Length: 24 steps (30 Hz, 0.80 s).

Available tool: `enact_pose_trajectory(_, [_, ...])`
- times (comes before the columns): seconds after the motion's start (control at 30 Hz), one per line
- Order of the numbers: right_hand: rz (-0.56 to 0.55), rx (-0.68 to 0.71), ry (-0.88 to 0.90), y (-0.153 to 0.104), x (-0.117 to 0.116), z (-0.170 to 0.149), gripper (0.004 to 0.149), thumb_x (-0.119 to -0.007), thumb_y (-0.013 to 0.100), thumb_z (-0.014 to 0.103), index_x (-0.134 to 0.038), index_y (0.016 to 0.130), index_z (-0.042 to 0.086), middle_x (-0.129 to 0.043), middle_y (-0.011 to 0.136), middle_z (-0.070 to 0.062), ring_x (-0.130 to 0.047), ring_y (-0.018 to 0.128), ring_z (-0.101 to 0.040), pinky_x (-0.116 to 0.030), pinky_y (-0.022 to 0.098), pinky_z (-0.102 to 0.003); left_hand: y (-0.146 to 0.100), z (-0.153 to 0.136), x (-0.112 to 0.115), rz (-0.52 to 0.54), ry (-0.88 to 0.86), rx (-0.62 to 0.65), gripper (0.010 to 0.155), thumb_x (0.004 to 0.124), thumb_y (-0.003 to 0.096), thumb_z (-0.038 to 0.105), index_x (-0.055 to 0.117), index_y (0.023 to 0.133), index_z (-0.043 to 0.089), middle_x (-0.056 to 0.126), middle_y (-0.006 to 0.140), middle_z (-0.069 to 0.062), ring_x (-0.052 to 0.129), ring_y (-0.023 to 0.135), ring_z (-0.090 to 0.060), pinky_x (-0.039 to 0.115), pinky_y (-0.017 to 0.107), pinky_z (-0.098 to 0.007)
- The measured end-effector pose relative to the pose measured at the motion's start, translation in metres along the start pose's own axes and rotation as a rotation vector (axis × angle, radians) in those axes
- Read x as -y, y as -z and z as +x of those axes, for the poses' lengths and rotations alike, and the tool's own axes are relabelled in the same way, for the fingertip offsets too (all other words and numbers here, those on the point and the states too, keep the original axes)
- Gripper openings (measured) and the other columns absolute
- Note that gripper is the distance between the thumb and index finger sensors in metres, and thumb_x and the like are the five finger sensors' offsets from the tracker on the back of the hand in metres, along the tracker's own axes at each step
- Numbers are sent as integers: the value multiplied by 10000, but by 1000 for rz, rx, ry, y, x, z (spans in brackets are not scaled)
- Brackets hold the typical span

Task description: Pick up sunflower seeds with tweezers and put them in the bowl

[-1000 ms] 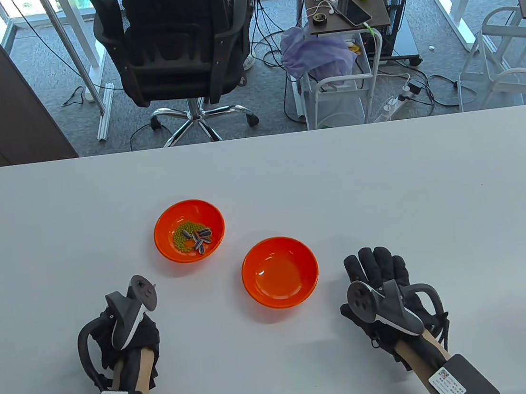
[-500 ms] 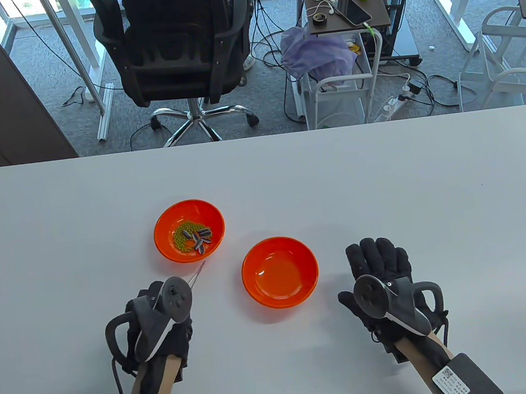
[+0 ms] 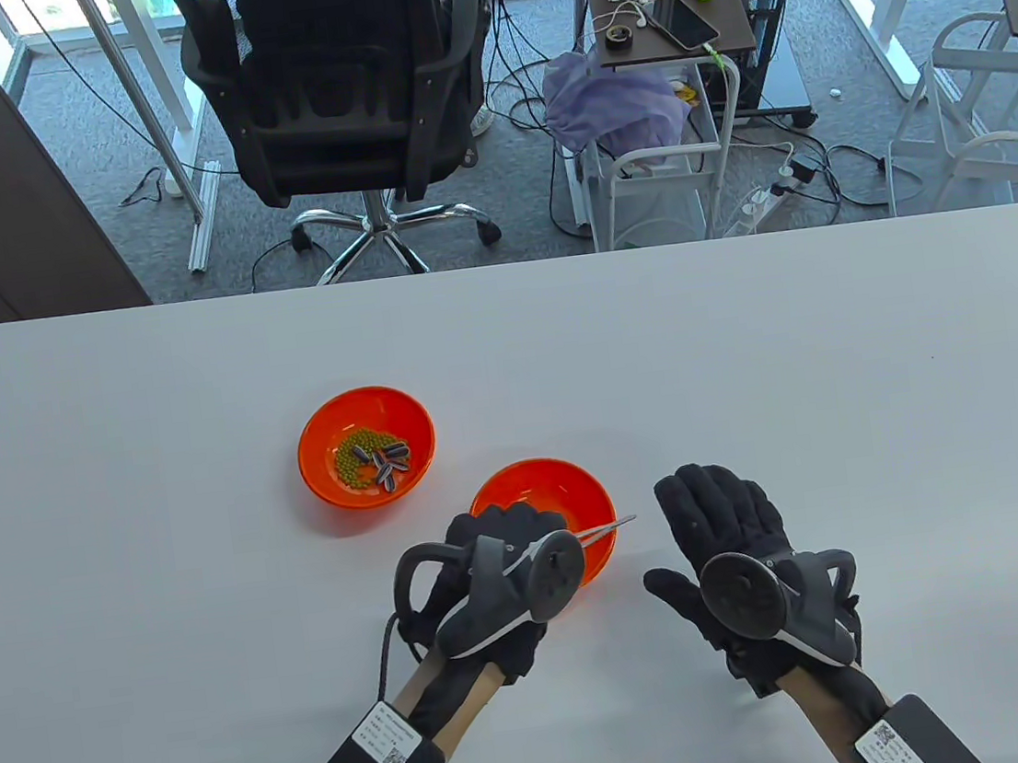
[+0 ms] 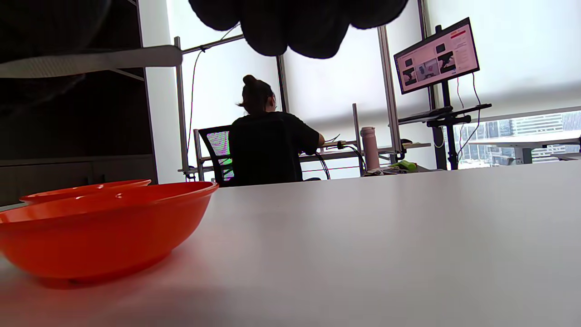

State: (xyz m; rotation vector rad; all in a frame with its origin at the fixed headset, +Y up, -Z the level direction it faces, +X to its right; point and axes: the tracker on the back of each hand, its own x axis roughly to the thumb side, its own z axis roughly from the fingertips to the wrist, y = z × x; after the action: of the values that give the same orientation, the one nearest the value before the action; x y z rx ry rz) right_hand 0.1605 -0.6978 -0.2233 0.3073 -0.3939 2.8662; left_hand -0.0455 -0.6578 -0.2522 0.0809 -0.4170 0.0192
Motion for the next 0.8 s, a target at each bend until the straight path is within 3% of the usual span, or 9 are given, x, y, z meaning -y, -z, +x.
enact_pose_trajectory(0.17, [-46, 51, -2, -2, 3, 3, 805, -768, 279, 643, -570, 1010, 369, -654, 1084, 60, -754, 989, -278, -609, 763, -505, 7, 18, 2, 29, -121, 74, 402, 808, 437, 418, 916, 799, 280, 1002, 678, 9, 1032, 550, -212, 822, 606, -487])
enact_pose_trajectory(0.27, [-61, 72, 4, -3, 4, 5, 731, -771, 279, 633, -692, 955, 367, -803, 989, 74, -897, 859, -235, -706, 705, -475, 10, 23, 5, 18, -190, 116, 396, 817, 434, 422, 925, 791, 287, 1007, 680, 14, 1036, 557, -212, 822, 608, -487])
enact_pose_trajectory(0.37, [-111, 87, 2, -3, 5, 7, 607, -775, 282, 599, -858, 822, 334, -987, 700, 78, -1001, 561, -166, -808, 589, -409, 13, 25, 8, -28, -235, 125, 398, 815, 436, 424, 929, 789, 280, 1009, 682, 17, 1039, 561, -212, 822, 611, -487])
enact_pose_trajectory(0.43, [-134, 104, -8, -4, 6, 6, 561, -776, 278, 589, -914, 749, 318, -993, 577, 87, -977, 447, -141, -818, 549, -391, 15, 21, 12, -32, -308, 116, 398, 816, 435, 428, 932, 786, 280, 1013, 679, 16, 1041, 559, -213, 823, 607, -488])
enact_pose_trajectory(0.57, [-126, 92, -1, -3, 6, 3, 530, -752, 282, 594, -931, 710, 338, -968, 489, 98, -942, 383, -129, -808, 536, -393, 16, 13, 17, -76, -431, 99, 417, 810, 445, 448, 916, 811, 279, 1005, 723, 0, 1037, 606, -238, 805, 616, -505])
enact_pose_trajectory(0.7, [-120, 55, -42, 0, 5, 1, 511, -754, 289, 600, -942, 688, 342, -966, 462, 98, -936, 364, -128, -810, 531, -394, 15, 5, 18, -55, -386, 78, 464, 767, 451, 483, 877, 857, 288, 976, 799, -11, 1025, 683, -248, 798, 624, -512])
enact_pose_trajectory(0.8, [-102, 2, -72, 3, 4, -7, 512, -751, 291, 607, -937, 691, 348, -960, 462, 105, -934, 366, -124, -810, 535, -390, 15, -11, 13, 25, -295, -6, 493, 766, 446, 490, 845, 889, 289, 949, 847, -10, 1011, 734, -252, 798, 627, -509])
